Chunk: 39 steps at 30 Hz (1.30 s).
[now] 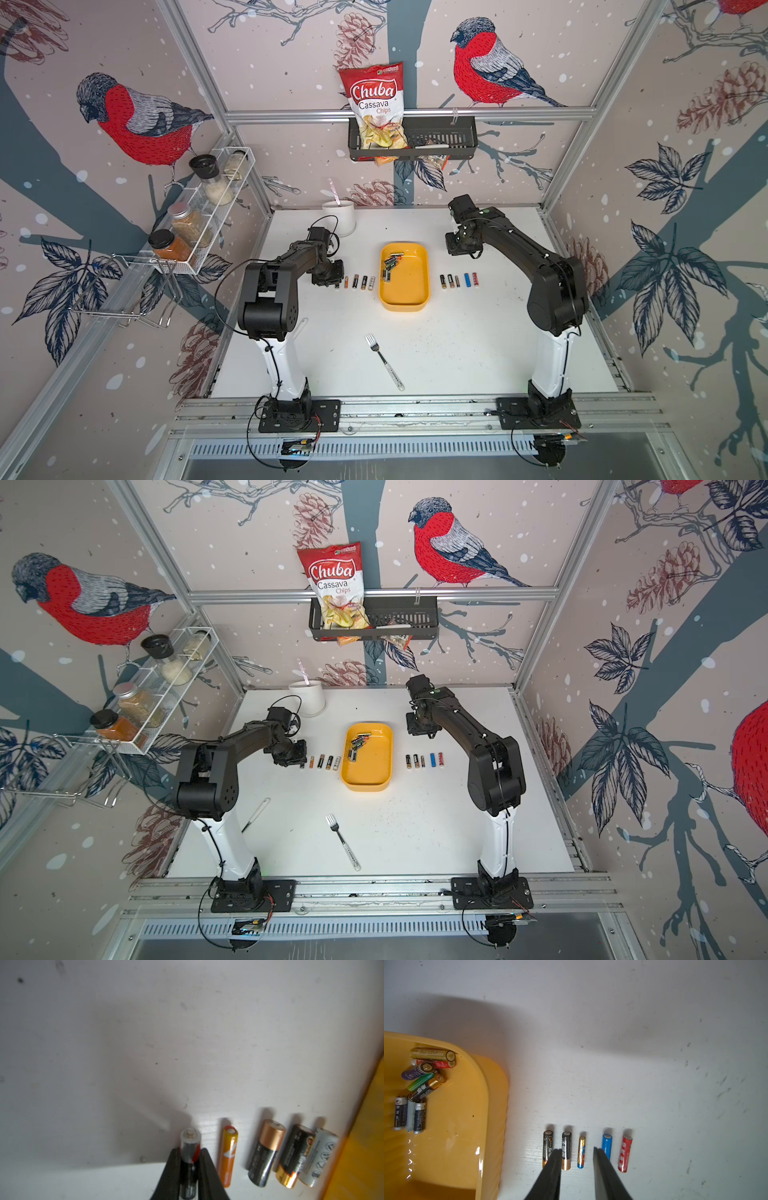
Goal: Take the batteries out of the storage box
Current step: Place the battery at the center of the board.
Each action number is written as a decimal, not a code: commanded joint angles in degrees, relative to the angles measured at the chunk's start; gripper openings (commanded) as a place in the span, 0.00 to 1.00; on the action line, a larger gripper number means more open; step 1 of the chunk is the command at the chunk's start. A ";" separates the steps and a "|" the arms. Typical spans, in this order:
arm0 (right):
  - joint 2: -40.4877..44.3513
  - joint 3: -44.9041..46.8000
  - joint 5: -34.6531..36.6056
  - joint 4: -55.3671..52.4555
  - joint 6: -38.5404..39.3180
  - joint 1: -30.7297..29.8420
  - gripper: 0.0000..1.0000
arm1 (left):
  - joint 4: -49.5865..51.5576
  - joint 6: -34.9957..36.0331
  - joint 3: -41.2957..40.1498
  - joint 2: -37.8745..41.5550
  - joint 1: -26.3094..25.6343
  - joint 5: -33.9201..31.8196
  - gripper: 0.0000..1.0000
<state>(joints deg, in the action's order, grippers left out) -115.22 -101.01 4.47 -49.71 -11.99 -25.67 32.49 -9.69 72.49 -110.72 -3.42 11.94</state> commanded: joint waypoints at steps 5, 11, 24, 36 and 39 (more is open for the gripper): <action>0.65 0.20 0.77 -0.19 -0.43 0.11 0.32 | 0.20 -0.32 0.61 -1.09 -0.45 -1.54 0.16; 0.74 0.46 0.66 -0.04 -0.52 0.12 0.32 | 0.42 -0.06 0.55 -1.26 -0.62 -2.32 0.18; 1.13 0.55 0.81 -0.12 -0.49 0.15 0.33 | 1.17 0.11 0.66 -1.79 -1.15 -3.20 0.24; 1.17 0.73 0.72 0.04 -0.49 0.12 0.33 | 2.18 0.03 1.47 -1.08 -1.33 -3.95 0.27; 1.16 0.73 0.63 0.05 -0.45 0.10 0.33 | 2.40 -0.06 1.85 -0.99 -1.41 -4.01 0.28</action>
<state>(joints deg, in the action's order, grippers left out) -114.59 -100.31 4.47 -49.71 -11.99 -25.45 32.91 -9.67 74.00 -111.63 -4.67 9.87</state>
